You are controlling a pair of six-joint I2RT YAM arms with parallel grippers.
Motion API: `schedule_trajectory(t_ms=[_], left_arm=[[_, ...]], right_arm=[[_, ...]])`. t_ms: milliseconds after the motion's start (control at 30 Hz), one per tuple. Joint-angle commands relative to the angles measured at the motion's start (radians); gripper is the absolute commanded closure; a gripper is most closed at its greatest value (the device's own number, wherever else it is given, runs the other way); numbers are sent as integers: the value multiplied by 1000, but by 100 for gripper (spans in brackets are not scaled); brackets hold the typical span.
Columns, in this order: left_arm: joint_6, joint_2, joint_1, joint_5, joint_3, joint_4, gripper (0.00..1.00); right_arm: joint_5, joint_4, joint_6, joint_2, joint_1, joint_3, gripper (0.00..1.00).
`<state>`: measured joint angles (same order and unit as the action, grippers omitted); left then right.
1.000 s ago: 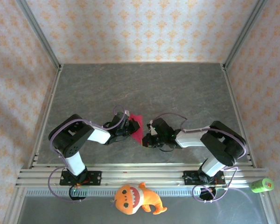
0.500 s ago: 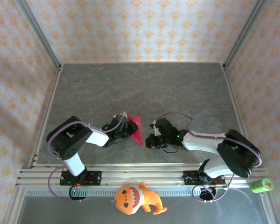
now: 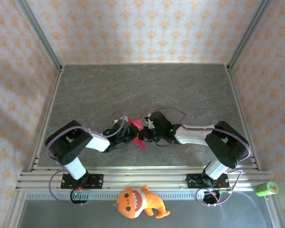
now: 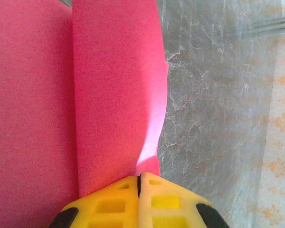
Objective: Fold a paper plane with a square sheet of paper (pick it up from the middle)
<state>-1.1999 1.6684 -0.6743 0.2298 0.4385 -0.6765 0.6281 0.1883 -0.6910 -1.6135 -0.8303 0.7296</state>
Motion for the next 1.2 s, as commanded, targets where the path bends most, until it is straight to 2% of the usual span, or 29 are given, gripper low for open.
schedule_trajectory(t_ms=[0, 367, 567, 800, 967, 1067, 1167], left_arm=[[-4, 19, -8, -27, -34, 114, 100], [0, 8, -8, -27, -29, 117, 100], [3, 5, -8, -32, -23, 124, 100], [0, 11, -9, -22, -24, 108, 100], [0, 8, -11, -20, -25, 106, 100], [1, 2, -12, -19, -22, 106, 100], [9, -5, -11, -17, -17, 105, 100]], right_arm=[[-18, 12, 4, -49, -9, 34, 100], [-84, 23, 18, -117, -6, -46, 100], [-48, 36, 14, -86, -4, -87, 100], [-15, 115, -27, -42, 11, -38, 100], [-20, 122, -29, -65, 25, -17, 100], [-57, 60, -4, -103, 26, -27, 100], [-45, 70, -1, -117, 26, -89, 100]])
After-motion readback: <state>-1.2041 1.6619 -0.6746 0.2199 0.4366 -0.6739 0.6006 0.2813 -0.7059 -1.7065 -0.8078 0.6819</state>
